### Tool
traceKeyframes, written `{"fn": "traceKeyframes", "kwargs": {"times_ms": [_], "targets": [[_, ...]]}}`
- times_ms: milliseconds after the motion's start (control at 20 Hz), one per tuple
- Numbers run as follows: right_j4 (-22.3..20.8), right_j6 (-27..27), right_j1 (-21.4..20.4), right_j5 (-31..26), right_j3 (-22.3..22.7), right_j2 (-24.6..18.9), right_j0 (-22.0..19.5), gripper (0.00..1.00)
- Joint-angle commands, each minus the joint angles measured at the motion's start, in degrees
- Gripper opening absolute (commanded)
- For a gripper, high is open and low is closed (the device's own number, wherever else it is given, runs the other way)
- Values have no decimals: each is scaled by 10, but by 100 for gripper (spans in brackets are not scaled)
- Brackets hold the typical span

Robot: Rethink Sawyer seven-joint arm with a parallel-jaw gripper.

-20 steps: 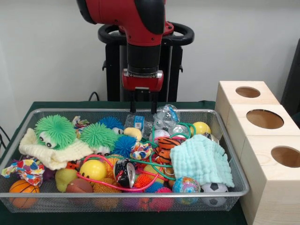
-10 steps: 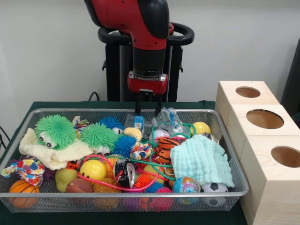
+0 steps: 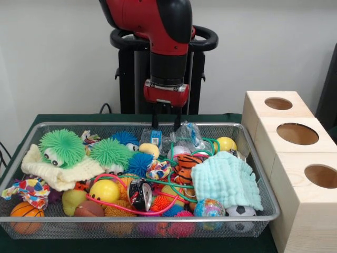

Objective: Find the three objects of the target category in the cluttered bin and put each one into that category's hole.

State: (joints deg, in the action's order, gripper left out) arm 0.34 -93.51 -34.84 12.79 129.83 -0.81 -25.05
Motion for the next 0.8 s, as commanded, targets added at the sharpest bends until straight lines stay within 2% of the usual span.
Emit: {"fn": "traceKeyframes", "kwargs": {"times_ms": [50, 200, 250, 300, 500, 700, 800], "targets": [[-37, -61, -15, -15, -79, -53, -3, 100], [-101, 21, -16, -57, -130, -68, 0, 100], [-122, 34, -15, -68, -141, -85, -7, 100], [-137, 39, -13, -75, -148, -105, -18, 100], [-173, 28, -9, -101, -164, -138, -29, 100], [-203, 25, -10, -123, -183, -156, -24, 100], [-234, 34, -7, -122, -186, -168, -32, 100]]}}
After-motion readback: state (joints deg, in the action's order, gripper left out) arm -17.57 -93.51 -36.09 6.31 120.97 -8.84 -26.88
